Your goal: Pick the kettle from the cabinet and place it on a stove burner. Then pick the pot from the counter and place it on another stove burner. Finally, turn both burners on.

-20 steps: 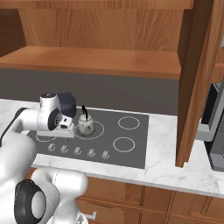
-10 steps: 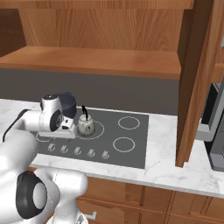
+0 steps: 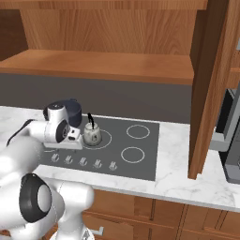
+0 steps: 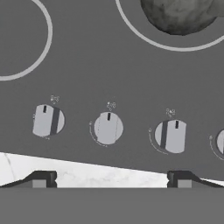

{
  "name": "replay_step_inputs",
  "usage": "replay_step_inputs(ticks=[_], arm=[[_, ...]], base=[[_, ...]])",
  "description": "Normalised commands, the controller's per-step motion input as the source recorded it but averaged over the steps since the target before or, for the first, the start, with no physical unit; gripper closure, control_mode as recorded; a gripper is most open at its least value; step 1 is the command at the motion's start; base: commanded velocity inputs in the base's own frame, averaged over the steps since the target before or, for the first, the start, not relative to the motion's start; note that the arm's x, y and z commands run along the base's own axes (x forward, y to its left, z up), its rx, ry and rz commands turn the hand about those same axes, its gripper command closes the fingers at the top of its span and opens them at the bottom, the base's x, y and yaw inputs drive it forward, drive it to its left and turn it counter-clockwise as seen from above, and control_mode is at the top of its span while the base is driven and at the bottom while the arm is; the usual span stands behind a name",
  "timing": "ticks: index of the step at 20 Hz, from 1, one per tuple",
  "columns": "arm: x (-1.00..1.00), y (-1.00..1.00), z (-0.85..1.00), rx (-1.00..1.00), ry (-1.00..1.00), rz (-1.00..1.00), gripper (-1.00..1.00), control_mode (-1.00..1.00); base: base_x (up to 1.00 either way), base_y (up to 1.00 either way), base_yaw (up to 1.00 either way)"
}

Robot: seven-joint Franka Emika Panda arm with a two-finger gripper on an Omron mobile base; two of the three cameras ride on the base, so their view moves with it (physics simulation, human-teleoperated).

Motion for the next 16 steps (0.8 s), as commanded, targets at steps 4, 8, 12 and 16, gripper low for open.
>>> replay_step_inputs(ticks=[4,8,12,16], arm=[[0.11,0.01,-0.14,0.0,0.0,0.0,-1.0,-1.0],[0.04,0.0,-0.1,0.0,0.0,0.0,-1.0,-1.0],[0.0,0.0,-0.1,0.0,0.0,0.0,-1.0,-1.0],[0.06,0.04,-0.15,0.0,0.0,0.0,-1.0,-1.0]], base=[[0.0,0.0,0.0],[0.0,0.0,0.0],[0.0,0.0,0.0],[0.0,0.0,0.0]])
